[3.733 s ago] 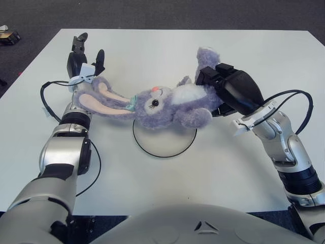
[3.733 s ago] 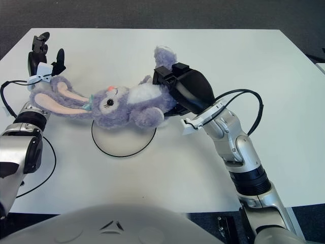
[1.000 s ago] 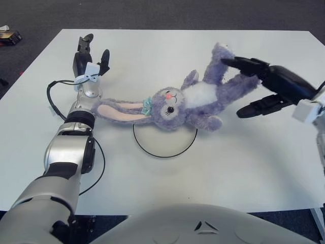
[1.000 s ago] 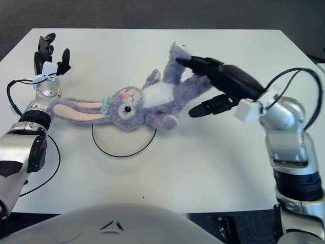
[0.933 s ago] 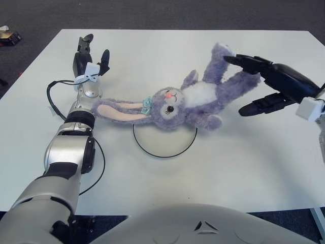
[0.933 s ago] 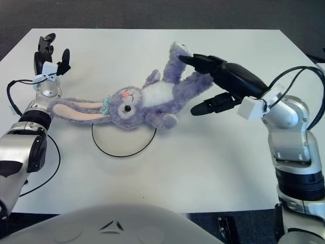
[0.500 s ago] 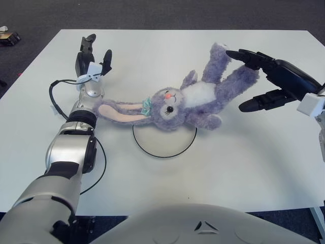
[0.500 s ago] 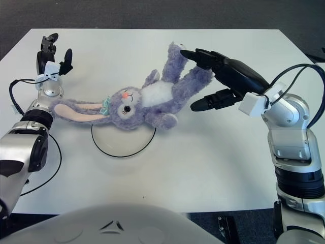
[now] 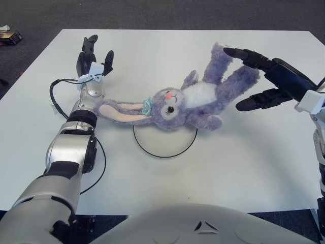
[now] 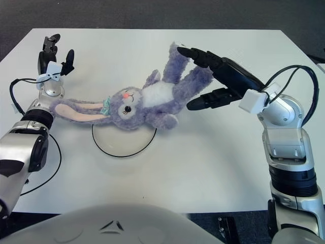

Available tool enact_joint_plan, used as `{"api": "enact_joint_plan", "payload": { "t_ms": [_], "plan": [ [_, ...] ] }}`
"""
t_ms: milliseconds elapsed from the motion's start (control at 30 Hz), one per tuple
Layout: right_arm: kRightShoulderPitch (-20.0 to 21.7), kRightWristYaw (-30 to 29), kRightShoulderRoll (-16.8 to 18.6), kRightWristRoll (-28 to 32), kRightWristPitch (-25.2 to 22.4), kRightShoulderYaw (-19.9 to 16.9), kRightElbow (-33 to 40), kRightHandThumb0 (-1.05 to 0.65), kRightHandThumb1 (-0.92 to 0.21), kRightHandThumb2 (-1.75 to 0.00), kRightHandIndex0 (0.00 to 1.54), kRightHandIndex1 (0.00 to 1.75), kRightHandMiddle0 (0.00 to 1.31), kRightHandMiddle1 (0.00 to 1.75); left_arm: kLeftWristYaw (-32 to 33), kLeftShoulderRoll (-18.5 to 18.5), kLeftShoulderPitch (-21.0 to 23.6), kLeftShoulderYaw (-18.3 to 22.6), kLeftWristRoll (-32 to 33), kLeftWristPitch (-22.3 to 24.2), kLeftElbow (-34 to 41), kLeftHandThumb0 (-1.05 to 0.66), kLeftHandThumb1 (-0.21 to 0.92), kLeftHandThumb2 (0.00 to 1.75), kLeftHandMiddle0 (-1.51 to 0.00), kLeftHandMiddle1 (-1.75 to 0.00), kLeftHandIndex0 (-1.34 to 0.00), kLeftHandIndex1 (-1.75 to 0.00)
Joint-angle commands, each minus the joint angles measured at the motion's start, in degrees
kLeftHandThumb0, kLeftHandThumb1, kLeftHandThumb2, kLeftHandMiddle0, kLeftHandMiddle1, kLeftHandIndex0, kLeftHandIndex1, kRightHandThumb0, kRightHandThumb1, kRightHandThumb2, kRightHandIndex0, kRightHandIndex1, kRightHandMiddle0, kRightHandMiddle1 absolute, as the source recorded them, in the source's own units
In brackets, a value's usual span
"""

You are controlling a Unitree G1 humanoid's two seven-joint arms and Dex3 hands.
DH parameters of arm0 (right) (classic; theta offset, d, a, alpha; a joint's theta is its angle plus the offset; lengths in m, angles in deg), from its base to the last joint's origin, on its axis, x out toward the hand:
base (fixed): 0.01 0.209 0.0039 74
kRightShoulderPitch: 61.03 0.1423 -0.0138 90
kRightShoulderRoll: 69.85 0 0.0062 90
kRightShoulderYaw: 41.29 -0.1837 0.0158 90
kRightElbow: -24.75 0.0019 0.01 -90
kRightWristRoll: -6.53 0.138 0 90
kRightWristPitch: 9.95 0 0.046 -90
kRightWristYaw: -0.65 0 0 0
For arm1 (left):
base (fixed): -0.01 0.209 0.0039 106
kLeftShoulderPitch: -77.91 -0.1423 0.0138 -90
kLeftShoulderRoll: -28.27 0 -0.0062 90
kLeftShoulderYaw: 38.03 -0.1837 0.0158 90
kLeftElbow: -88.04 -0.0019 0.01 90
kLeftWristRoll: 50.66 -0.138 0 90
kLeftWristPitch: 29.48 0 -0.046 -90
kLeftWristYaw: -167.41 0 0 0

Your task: Put the doll into the plate.

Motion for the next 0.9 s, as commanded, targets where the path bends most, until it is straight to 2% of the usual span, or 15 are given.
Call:
{"api": "enact_joint_plan", "payload": {
  "t_ms": [0,133,300,500,700,867],
  "plan": [
    [1.1,0.6,-0.8,0.3,-0.4,0.5,0.8,-1.01,-0.92,-0.07,0.03,0.00,0.03,0.00,0.9,-0.3,1.2,-0.5,-0.6,0.7,0.2,-0.61,0.92,0.61,-0.49,0.00,-0.25,-0.59],
    [1.3,0.7,-1.0,0.3,-0.7,0.6,1.0,-1.02,-0.92,-0.08,0.03,0.00,0.02,0.00,1.0,-0.4,1.2,-0.5,-0.8,0.7,0.2,-0.61,0.92,0.61,-0.49,0.00,-0.25,-0.59],
    [1.0,0.6,-1.4,0.2,-3.5,-0.1,2.5,-1.04,-0.92,-0.11,0.03,0.00,0.01,0.00,1.4,-0.5,1.2,-0.8,-1.1,1.0,0.3,-0.60,0.92,0.61,-0.49,0.00,-0.25,-0.59],
    [0.7,-1.7,0.5,1.2,-6.1,-1.7,3.8,-1.05,-0.92,-0.12,0.05,0.01,0.05,0.02,1.5,-0.5,1.1,-1.0,-1.1,1.2,0.3,-0.60,0.92,0.61,-0.48,0.00,-0.25,-0.59],
    [1.0,-3.3,1.1,1.0,-5.3,-3.3,3.3,-1.05,-0.92,-0.10,0.13,0.03,0.09,0.04,1.4,-0.5,1.2,-1.1,-1.1,1.5,0.3,-0.60,0.92,0.60,-0.48,0.00,-0.24,-0.59],
    [2.3,-2.8,-0.5,2.1,-1.1,-6.4,-0.4,-1.05,-0.92,-0.10,0.15,0.03,0.11,0.04,1.2,-0.6,1.2,-1.1,-1.0,1.8,0.3,-0.59,0.92,0.59,-0.48,0.00,-0.24,-0.60]
  ]
}}
